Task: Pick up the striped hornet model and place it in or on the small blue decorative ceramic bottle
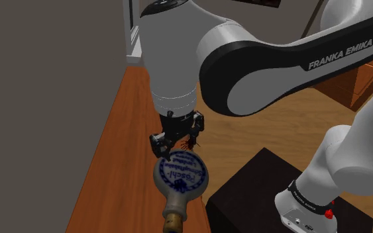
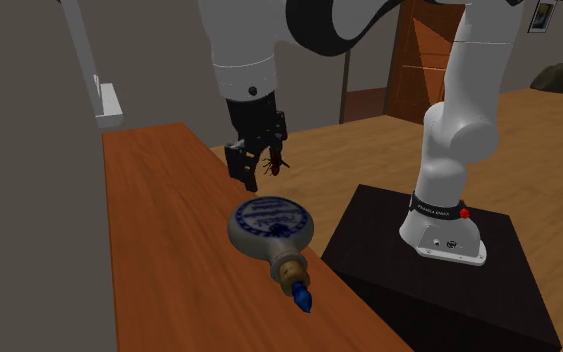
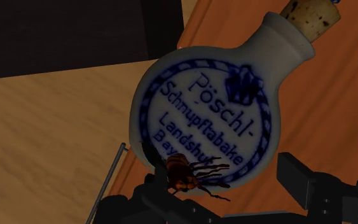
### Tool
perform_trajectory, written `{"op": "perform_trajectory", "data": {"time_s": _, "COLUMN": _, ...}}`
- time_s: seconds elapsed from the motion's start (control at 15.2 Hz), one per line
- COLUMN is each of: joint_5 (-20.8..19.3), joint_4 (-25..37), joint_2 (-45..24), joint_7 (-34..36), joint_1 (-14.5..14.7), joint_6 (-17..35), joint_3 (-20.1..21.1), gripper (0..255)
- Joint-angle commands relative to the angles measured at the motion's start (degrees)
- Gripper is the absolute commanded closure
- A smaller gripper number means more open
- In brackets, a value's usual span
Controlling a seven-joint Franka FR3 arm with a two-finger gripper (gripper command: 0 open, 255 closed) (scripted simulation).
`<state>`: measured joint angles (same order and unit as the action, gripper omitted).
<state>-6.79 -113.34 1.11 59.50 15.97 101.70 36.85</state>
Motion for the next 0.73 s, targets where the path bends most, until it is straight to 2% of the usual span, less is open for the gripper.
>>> {"op": "perform_trajectory", "data": {"time_s": 0.0, "joint_5": 0.00, "joint_4": 0.00, "joint_2": 0.00, "joint_7": 0.00, "joint_1": 0.00, "joint_6": 0.00, "joint_3": 0.00, "gripper": 0}}
{"op": "perform_trajectory", "data": {"time_s": 0.13, "joint_5": 0.00, "joint_4": 0.00, "joint_2": 0.00, "joint_7": 0.00, "joint_1": 0.00, "joint_6": 0.00, "joint_3": 0.00, "gripper": 0}}
{"op": "perform_trajectory", "data": {"time_s": 0.4, "joint_5": -0.16, "joint_4": 7.91, "joint_2": -0.78, "joint_7": 0.18, "joint_1": 0.46, "joint_6": -7.36, "joint_3": 0.50, "gripper": 0}}
{"op": "perform_trajectory", "data": {"time_s": 0.66, "joint_5": -0.16, "joint_4": 7.91, "joint_2": -0.78, "joint_7": 0.18, "joint_1": 0.46, "joint_6": -7.36, "joint_3": 0.50, "gripper": 0}}
